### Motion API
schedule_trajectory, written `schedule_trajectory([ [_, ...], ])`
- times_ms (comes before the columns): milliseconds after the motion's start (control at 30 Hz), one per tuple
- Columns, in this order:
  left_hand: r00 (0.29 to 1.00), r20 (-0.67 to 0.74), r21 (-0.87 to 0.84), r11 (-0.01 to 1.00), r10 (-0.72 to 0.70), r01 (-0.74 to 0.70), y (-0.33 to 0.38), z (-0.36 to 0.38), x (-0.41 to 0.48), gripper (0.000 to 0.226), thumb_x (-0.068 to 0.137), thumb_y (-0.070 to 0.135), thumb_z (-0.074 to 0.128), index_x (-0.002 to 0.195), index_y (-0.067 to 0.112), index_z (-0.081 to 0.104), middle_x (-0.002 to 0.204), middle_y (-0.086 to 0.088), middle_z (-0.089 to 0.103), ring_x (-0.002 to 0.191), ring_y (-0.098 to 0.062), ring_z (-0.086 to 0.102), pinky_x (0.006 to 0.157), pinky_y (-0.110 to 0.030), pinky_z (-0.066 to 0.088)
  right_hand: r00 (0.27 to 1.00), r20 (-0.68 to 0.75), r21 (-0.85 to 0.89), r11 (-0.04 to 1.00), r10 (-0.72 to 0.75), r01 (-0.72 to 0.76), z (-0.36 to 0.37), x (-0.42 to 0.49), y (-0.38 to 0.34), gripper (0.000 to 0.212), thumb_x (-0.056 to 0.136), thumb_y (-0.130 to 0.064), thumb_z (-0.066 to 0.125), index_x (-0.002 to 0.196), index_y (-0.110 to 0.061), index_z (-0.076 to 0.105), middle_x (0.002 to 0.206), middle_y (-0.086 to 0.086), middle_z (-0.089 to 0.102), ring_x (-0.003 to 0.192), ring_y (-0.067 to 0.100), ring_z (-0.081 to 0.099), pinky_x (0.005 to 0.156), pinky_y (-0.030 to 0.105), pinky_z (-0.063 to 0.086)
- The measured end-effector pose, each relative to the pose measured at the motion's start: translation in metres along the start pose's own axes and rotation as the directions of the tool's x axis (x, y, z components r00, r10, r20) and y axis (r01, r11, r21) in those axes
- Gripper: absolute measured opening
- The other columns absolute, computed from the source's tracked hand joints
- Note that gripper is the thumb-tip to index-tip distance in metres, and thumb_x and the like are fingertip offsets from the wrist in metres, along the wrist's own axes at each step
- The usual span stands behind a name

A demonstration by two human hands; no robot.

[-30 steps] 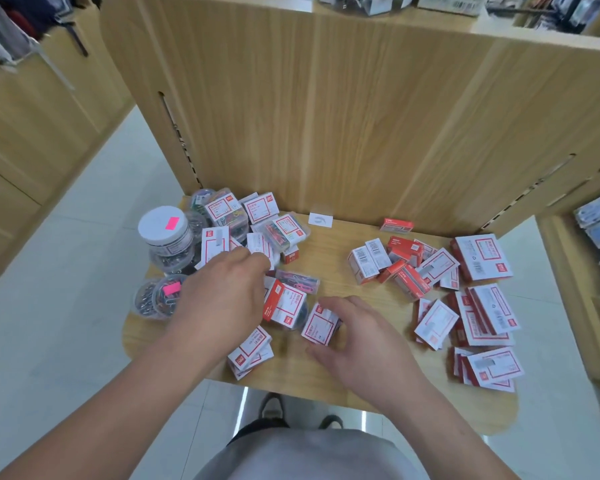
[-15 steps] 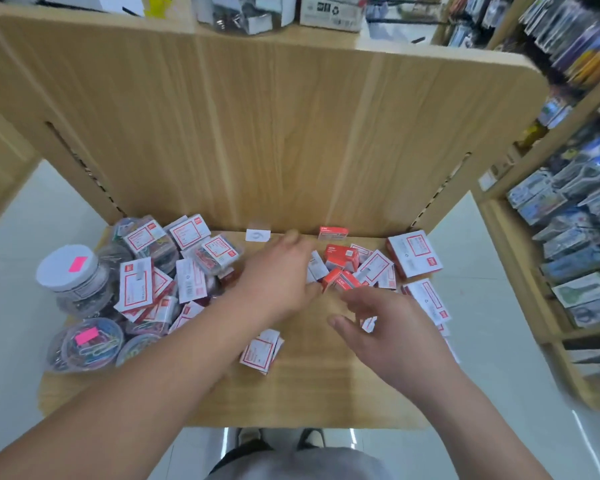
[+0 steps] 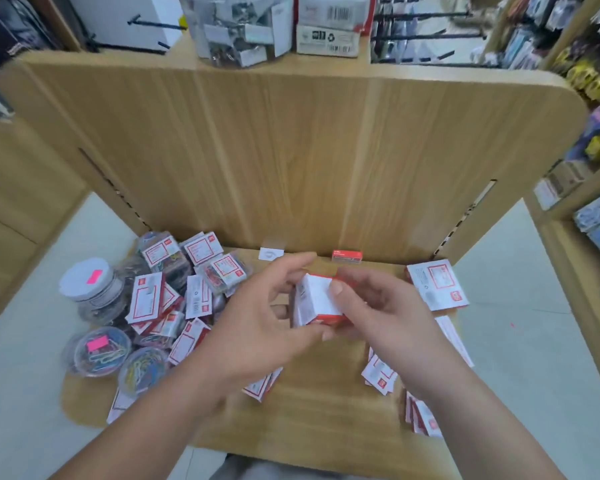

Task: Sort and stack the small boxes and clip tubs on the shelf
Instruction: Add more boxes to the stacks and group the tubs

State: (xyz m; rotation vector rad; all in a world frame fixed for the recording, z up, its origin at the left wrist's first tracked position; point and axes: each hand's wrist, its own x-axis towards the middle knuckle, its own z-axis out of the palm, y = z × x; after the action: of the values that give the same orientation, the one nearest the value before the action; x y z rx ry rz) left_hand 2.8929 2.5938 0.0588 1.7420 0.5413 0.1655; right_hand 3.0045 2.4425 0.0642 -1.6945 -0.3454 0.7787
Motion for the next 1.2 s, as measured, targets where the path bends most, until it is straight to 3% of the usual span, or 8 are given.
schedule_trajectory([
  [200,0.986,-0.163,-0.024,0.999,-0.031,0.027,0.001,-0.001,-0.015,0.076,0.062,0.010,0.097,0.123,0.039,0.062,0.122,0.015,0.067,0.111,-0.009,0.069,0.090,-0.030,0.059,0.990,0.137,0.194,0.980,0.027,-0.053,0.010,0.007,-0.008,0.025,0.096,-0.019,0.068,0.121,-0.017,0.070,0.102,0.010,0.078,0.089,0.036,0.076,0.086,0.042,0.062],
  [333,0.967,-0.255,0.036,0.999,-0.022,0.032,-0.001,-0.010,-0.020,0.050,0.064,0.019,0.097,0.100,0.035,0.066,0.101,0.010,0.075,0.094,-0.010,0.073,0.079,-0.034,0.063,0.997,0.080,0.237,0.971,0.002,-0.021,0.022,0.004,-0.008,0.028,0.094,-0.016,0.068,0.122,-0.020,0.067,0.089,0.007,0.075,0.084,0.025,0.077,0.077,0.035,0.063],
  [467,0.956,-0.290,-0.017,0.999,-0.038,0.035,0.004,-0.017,-0.021,0.034,0.072,0.051,0.087,0.090,0.028,0.069,0.086,-0.011,0.073,0.069,-0.032,0.069,0.064,-0.050,0.057,0.966,0.259,0.075,0.997,-0.001,-0.019,0.028,-0.001,-0.008,0.059,0.080,-0.025,0.079,0.135,-0.021,0.057,0.100,-0.007,0.079,0.102,0.015,0.074,0.098,0.037,0.056],
  [667,0.962,-0.268,0.017,0.998,-0.058,0.065,0.018,-0.040,-0.023,0.054,0.093,0.060,0.054,0.074,0.009,0.060,0.061,-0.005,0.058,0.059,-0.018,0.054,0.059,-0.034,0.046,0.978,0.203,0.084,0.996,-0.055,0.039,0.056,-0.007,0.000,0.036,0.086,0.006,0.074,0.116,-0.013,0.069,0.097,0.011,0.077,0.086,0.028,0.076,0.078,0.038,0.063],
  [800,0.970,-0.194,-0.085,0.988,-0.146,0.132,0.022,-0.059,-0.031,0.056,0.100,0.051,0.048,0.091,-0.003,0.063,0.057,-0.001,0.055,0.045,-0.005,0.049,0.044,-0.014,0.040,0.993,0.119,0.125,0.992,-0.004,-0.011,0.075,-0.013,0.002,0.022,0.087,-0.009,0.076,0.109,-0.008,0.072,0.091,0.013,0.078,0.073,0.038,0.075,0.068,0.042,0.064],
  [933,0.985,-0.047,-0.099,0.982,-0.165,0.160,0.019,-0.079,-0.043,0.021,0.104,0.027,0.056,0.102,0.022,0.076,0.078,-0.001,0.070,0.046,-0.005,0.055,0.049,-0.025,0.046,0.996,0.084,0.188,0.980,0.044,-0.059,0.088,-0.018,-0.003,0.019,0.091,-0.015,0.072,0.108,-0.007,0.071,0.091,0.019,0.076,0.072,0.041,0.075,0.064,0.042,0.064],
  [1067,0.978,-0.119,-0.098,0.983,-0.170,0.158,0.005,-0.094,-0.052,0.023,0.102,0.017,0.059,0.110,0.029,0.077,0.070,0.004,0.072,0.047,-0.006,0.054,0.050,-0.023,0.049,0.998,0.007,0.153,0.986,0.065,-0.065,0.090,-0.021,-0.009,0.022,0.098,-0.026,0.064,0.105,-0.005,0.066,0.086,0.010,0.076,0.062,0.035,0.072,0.045,0.034,0.051],
  [1200,0.954,-0.233,-0.104,0.980,-0.189,0.168,-0.007,-0.109,-0.063,0.020,0.101,0.016,0.061,0.106,0.029,0.075,0.066,0.007,0.071,0.045,-0.003,0.054,0.047,-0.017,0.045,0.998,-0.021,0.144,0.988,0.054,-0.050,0.095,-0.023,-0.009,0.024,0.099,-0.027,0.062,0.105,-0.004,0.068,0.089,0.015,0.075,0.066,0.028,0.068,0.050,0.034,0.051],
])
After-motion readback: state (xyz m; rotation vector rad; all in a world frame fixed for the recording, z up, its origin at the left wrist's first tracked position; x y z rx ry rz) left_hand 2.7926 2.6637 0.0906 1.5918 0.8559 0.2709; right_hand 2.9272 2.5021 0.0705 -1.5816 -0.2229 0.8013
